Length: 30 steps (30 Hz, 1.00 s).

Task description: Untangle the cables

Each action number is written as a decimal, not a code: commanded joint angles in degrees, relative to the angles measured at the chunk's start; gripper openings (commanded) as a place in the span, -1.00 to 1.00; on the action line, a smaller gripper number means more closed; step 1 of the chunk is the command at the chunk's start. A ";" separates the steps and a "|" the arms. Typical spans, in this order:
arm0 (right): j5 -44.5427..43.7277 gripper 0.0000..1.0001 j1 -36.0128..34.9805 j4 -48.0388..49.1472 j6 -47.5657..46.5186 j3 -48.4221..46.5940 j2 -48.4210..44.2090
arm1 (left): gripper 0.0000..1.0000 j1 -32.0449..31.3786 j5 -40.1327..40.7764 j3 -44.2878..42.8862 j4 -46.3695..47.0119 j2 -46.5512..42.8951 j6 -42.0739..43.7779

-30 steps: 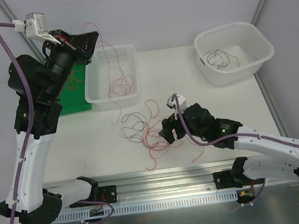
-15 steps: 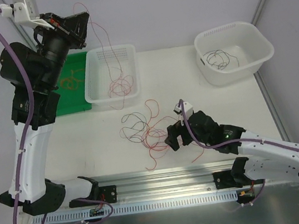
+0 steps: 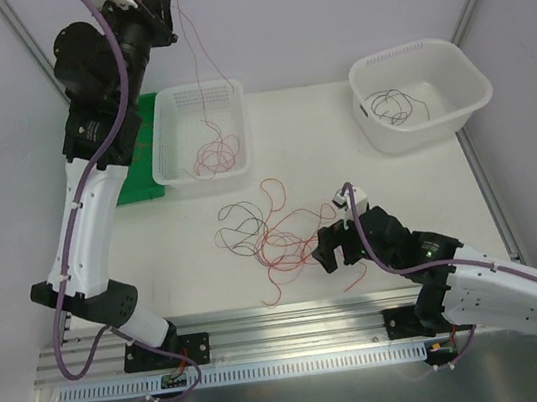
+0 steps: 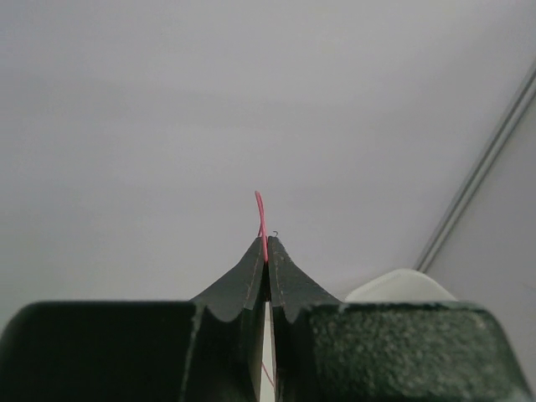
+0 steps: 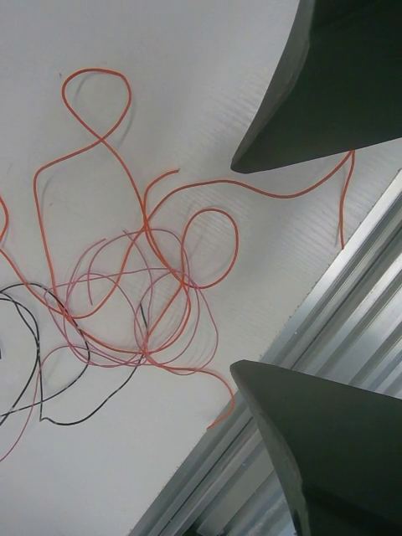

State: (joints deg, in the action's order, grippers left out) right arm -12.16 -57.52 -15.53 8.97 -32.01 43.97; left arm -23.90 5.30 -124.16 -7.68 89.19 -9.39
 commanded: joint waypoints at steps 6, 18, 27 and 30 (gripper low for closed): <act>-2.78 0.99 0.12 -1.78 0.43 0.90 -1.87 | -1.00 4.21 1.82 -2.75 5.40 8.54 4.29; -3.83 0.99 0.21 -3.45 0.08 0.19 -1.69 | -0.90 9.66 0.67 8.92 5.49 16.02 -0.19; -3.48 0.99 0.21 -3.98 0.87 -0.16 -0.90 | -0.88 11.51 -0.81 25.10 4.96 21.02 -3.09; -3.66 0.99 0.12 -4.77 1.14 -0.33 -1.16 | -0.75 12.21 -3.09 28.00 4.17 22.08 -5.29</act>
State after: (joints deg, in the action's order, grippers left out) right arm -14.61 -57.52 -19.46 9.02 -31.16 43.13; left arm -12.60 4.95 -97.91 -4.03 111.13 -11.51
